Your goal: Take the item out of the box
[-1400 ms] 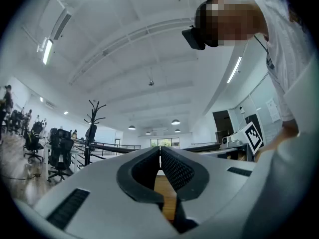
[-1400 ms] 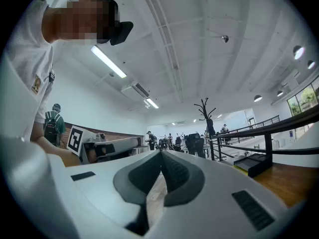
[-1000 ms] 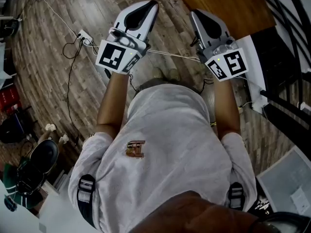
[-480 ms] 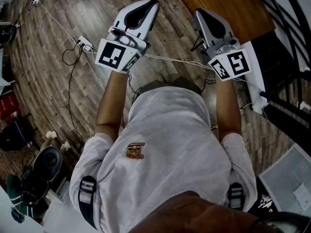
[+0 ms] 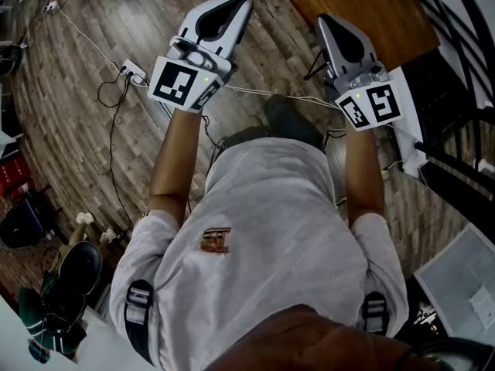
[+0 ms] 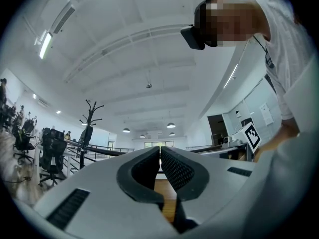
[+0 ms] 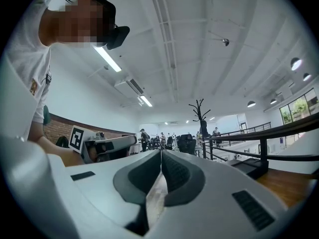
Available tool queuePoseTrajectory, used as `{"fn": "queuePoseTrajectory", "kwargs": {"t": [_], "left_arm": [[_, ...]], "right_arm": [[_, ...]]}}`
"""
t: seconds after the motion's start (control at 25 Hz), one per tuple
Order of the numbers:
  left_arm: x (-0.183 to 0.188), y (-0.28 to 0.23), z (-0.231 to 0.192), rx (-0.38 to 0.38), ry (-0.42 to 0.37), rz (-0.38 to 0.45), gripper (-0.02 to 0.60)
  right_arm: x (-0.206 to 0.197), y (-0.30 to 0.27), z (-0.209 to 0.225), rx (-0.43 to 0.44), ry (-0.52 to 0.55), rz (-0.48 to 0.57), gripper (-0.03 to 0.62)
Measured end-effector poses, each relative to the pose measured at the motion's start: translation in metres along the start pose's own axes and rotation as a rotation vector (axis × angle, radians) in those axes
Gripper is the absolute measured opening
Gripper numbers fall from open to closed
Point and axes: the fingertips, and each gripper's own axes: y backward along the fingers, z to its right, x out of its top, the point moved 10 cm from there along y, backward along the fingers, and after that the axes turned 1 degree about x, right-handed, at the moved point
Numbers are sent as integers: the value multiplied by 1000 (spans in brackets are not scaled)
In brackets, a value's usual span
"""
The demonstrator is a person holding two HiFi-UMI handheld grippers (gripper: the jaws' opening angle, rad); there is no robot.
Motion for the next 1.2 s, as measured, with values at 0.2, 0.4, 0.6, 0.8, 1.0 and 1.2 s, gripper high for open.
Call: {"fn": "queuePoseTrajectory", "kwargs": {"t": [0.2,0.4,0.6,0.8,1.0,1.2], "left_arm": [[-10,-24,-19,-4,-7,-1,25],[-15,-48,-38,-1,-11,-3,25],[-23,-84,-57,-5,-14,-7,25],[-34,-134,-68,-17,-22,-11,25],[-43,-189,-80,-16,-40,-10,25],[-57,-237,-97,-11,-48,-31,25]], "right_arm": [[-7,-15,26,0,3,1,31],[-8,-37,54,10,4,2,31],[-7,-56,91,15,7,7,31],[-6,-67,141,15,7,9,31],[-8,-79,198,23,-4,19,31],[-15,-95,246,31,4,0,31]]}}
